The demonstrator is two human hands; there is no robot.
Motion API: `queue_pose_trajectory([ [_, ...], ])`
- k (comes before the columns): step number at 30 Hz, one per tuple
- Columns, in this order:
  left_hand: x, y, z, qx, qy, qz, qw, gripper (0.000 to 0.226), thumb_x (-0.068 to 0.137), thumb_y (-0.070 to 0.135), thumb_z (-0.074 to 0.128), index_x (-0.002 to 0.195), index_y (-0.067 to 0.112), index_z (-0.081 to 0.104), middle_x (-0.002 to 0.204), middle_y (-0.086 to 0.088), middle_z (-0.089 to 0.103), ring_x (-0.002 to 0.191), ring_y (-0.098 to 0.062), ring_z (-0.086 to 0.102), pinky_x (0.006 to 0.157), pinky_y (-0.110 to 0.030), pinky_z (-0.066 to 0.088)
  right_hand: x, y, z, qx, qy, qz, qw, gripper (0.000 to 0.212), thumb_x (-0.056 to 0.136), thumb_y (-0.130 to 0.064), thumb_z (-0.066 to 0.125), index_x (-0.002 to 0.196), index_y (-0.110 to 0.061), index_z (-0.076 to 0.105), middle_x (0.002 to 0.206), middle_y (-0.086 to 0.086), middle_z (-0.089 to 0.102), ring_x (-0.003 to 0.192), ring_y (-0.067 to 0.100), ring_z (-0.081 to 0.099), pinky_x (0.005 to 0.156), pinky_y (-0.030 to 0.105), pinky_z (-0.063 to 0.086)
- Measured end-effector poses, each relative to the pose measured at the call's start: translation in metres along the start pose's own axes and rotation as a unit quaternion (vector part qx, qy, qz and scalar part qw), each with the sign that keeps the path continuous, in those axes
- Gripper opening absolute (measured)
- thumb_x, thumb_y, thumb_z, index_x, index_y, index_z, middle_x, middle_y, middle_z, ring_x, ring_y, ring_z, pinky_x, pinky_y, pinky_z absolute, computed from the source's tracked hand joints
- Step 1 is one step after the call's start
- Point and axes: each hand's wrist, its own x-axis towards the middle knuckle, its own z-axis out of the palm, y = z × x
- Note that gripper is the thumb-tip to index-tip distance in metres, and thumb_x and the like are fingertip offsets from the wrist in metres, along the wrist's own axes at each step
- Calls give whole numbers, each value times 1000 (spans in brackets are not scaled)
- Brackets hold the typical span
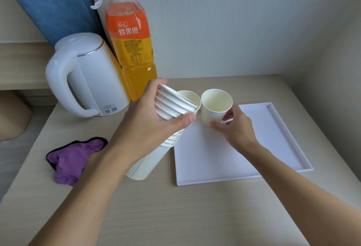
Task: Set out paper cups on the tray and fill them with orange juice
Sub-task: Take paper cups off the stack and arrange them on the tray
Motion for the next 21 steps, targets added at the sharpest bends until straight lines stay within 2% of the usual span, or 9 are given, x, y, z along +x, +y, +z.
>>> queue_pose_trajectory([
  [2, -1, 1, 0, -4, -1, 1, 1000, 88, 54, 78, 72, 132, 50, 41, 116, 18, 62, 112, -11, 60, 95, -35, 52, -1, 0, -1, -2, -13, 6, 1000, 47, 77, -38, 80, 111, -18, 53, 106, -6, 63, 98, 21, 60, 84, 47, 52],
  [4, -2, 2, 1, -6, -3, 2, 1000, 88, 57, 73, 75, 134, 48, 42, 117, 18, 61, 112, -10, 59, 94, -32, 51, -4, -1, -4, -9, -36, 22, 999, 56, 78, -34, 79, 123, -17, 52, 113, -4, 61, 104, 22, 59, 85, 46, 53],
  [7, -3, 6, 4, -8, -11, 2, 1000, 94, 56, 74, 75, 139, 46, 40, 123, 18, 59, 115, -8, 57, 93, -27, 48, -18, -6, -17, 23, -29, 55, 998, 66, 85, -22, 72, 142, -14, 40, 116, 3, 57, 103, 22, 56, 74, 34, 50],
  [10, -8, 13, 8, -12, -21, -2, 1000, 92, 59, 70, 84, 136, 39, 44, 121, 21, 61, 111, -4, 59, 84, -18, 46, -50, -29, -38, 154, -10, 1, 988, 31, 92, -26, 66, 121, -23, 57, 97, -1, 64, 83, 12, 59, 61, 22, 46],
  [12, -10, 17, 11, -18, -26, 0, 1000, 76, 64, 61, 88, 125, 35, 51, 110, 21, 66, 101, 2, 63, 79, -19, 49, -74, -49, -49, 254, -55, -57, 964, 14, 95, -32, 63, 107, -26, 66, 95, -3, 69, 86, 11, 62, 72, 26, 51],
  [14, -13, 22, 14, -15, -31, 6, 999, 68, 65, 60, 88, 118, 33, 55, 102, 20, 68, 92, 4, 65, 76, -24, 54, -93, -62, -54, 293, -124, -102, 943, 24, 94, -42, 62, 107, -24, 70, 103, -3, 72, 98, 16, 65, 83, 33, 53],
  [16, -17, 24, 17, -10, -34, 11, 999, 68, 64, 59, 89, 117, 33, 56, 100, 18, 69, 90, 4, 66, 77, -30, 58, -100, -67, -52, 291, -156, -118, 936, 30, 90, -44, 63, 104, -19, 72, 101, -3, 73, 98, 17, 66, 86, 34, 51],
  [18, -19, 25, 18, -8, -32, 15, 999, 69, 63, 58, 87, 118, 32, 56, 102, 17, 69, 91, 0, 67, 80, -36, 59, -103, -70, -51, 307, -147, -121, 933, 27, 88, -40, 67, 93, -15, 73, 88, -4, 73, 89, 10, 66, 84, 30, 50],
  [21, -19, 27, 16, 0, -24, 14, 1000, 65, 66, 58, 87, 116, 30, 58, 100, 16, 70, 88, 1, 67, 76, -31, 59, -101, -73, -49, 352, -123, -109, 922, 28, 80, -38, 66, 86, -11, 73, 81, -3, 72, 84, 8, 65, 81, 25, 50],
])
